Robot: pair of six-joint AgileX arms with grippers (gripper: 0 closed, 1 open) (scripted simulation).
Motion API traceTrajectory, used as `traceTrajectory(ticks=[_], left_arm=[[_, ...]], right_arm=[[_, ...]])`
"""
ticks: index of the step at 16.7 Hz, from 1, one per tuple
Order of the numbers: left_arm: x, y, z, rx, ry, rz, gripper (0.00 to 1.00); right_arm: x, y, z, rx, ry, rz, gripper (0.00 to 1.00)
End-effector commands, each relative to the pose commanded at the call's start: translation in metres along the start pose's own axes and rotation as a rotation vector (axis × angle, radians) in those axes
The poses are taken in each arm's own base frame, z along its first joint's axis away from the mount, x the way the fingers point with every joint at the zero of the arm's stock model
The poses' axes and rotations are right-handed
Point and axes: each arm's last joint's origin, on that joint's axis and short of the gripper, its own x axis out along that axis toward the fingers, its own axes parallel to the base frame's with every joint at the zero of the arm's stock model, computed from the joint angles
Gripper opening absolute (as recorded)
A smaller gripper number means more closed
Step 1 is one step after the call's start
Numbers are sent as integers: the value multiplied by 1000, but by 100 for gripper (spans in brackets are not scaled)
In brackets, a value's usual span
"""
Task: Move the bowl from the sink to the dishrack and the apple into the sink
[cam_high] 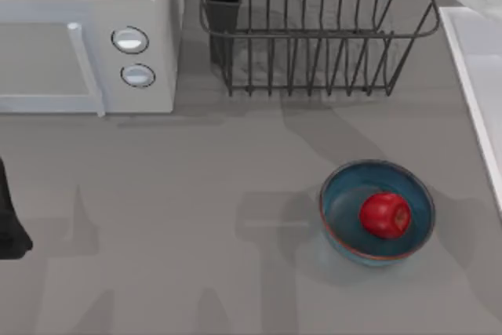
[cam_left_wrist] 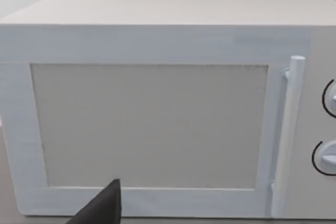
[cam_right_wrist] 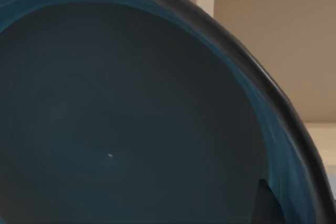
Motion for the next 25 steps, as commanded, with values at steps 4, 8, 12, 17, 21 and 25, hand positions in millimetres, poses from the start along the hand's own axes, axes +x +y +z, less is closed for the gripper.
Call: traceTrajectory(ticks=[4,8,12,17,21,25], left_arm=[[0,0,0,0,0,0,100],[0,0,0,0,0,0,100],[0,0,0,0,0,0,100],[0,0,0,0,0,0,100],[0,0,0,0,0,0,100],[0,0,0,0,0,0,100]], right_arm=[[9,3,-11,-3,5,1,0],[43,17,-64,-4,5,6,0],[78,17,-133,13,-14,6,0],[99,1,-196,2,-2,0,0],[100,0,-200,0,0,0,0],[100,0,-200,0,0,0,23]])
